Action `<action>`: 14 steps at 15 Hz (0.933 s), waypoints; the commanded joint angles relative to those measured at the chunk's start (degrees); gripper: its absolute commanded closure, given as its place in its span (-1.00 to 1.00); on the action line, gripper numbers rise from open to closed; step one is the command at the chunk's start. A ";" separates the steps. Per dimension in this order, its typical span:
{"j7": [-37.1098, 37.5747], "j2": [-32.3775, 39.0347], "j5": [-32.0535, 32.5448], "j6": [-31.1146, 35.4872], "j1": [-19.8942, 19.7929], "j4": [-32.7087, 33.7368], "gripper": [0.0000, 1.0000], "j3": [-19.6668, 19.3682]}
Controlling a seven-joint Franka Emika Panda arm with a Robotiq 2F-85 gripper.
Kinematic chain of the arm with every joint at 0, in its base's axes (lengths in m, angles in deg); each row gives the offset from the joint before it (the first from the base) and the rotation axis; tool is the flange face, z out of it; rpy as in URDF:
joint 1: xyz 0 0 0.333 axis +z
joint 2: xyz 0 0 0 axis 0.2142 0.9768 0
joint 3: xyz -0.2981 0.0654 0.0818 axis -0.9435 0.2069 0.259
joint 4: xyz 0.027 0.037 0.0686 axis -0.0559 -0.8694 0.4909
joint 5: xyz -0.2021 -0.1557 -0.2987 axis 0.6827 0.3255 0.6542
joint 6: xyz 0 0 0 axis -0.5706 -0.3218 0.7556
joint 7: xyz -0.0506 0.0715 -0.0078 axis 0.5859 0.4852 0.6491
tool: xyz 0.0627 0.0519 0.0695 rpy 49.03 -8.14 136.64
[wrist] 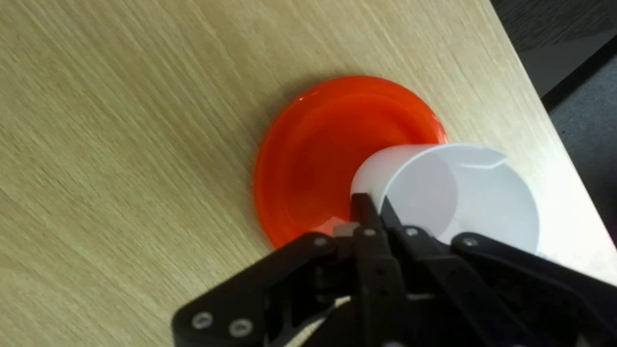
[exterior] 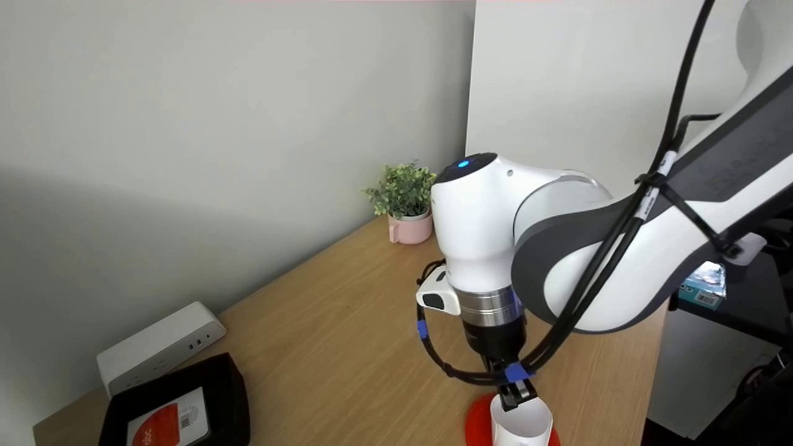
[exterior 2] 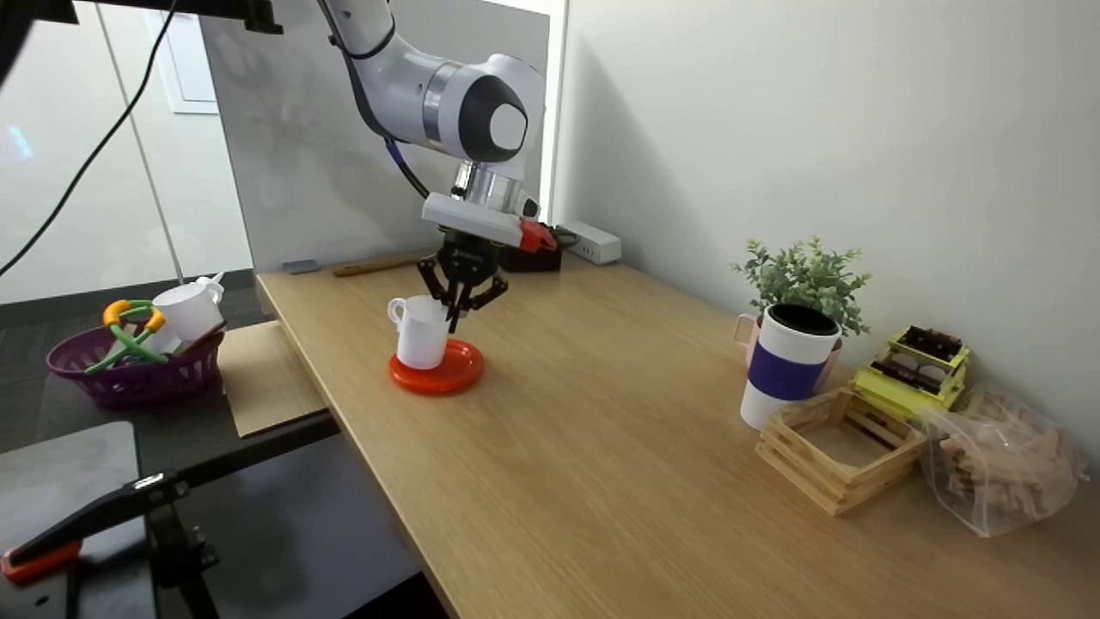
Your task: Separate the mug from the side plate.
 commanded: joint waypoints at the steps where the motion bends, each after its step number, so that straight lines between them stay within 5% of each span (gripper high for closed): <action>1: 3.20 -3.07 1.37 1.17 1.15 -3.36 0.99 -0.14; 14: 16.49 -16.32 7.68 4.01 3.69 -11.18 0.99 -2.83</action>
